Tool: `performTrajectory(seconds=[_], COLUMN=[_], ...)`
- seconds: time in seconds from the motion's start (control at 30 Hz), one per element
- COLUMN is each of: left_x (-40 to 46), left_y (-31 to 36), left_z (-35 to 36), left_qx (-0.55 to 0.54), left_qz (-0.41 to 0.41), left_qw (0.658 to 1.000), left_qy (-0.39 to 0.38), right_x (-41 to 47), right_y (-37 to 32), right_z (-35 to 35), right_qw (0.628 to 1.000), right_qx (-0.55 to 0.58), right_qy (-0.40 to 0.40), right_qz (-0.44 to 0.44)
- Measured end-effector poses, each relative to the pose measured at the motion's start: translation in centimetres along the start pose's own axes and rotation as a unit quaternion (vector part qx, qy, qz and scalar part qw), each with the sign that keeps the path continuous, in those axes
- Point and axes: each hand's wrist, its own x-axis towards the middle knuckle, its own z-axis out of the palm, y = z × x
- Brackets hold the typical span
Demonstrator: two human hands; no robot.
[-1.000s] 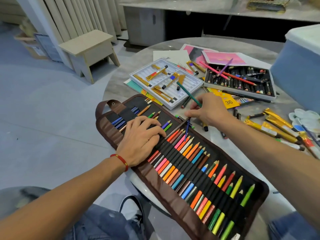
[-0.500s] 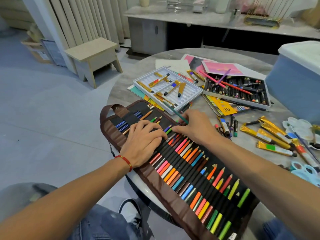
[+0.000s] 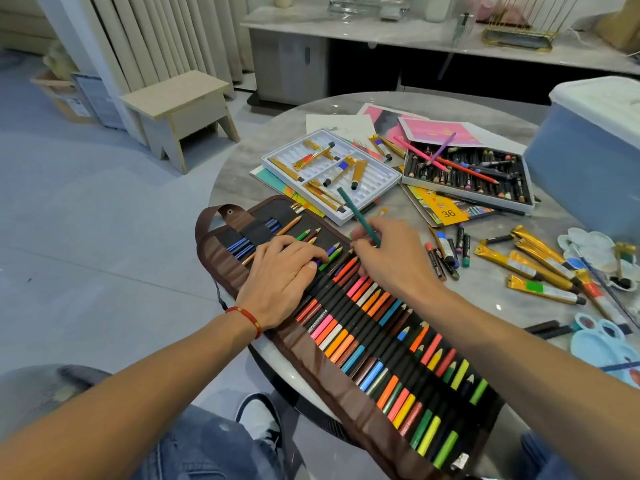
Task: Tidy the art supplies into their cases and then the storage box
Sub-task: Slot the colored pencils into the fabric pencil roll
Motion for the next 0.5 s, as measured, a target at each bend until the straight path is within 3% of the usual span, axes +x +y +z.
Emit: performTrajectory(seconds=[0.1,0.27,0.37,0.5], left_x=[0.0,0.0,0.0,0.0], left_y=[0.1,-0.1,-0.1,0.0], left_z=[-0.1,0.0,0.1,0.3], left_qx=[0.002,0.008,0.039,0.055], left_qz=[0.002,0.006,0.018,0.022], left_qw=[1.0,1.0,0.999,0.998], left_qy=[0.006,0.005,-0.011,-0.008], right_x=[-1.3,-1.0,0.4,2.4], right_y=[-0.4,-0.4,-0.2,1.1], right_z=[0.8,0.3,-0.6,-3.2], right_qw=[0.999,0.998,0.987,0.965], right_qx=[-0.014,-0.062,-0.141,-0.207], right_qy=[0.026,0.003,0.029,-0.067], right_qz=[-0.015,-0.022,-0.072,-0.149])
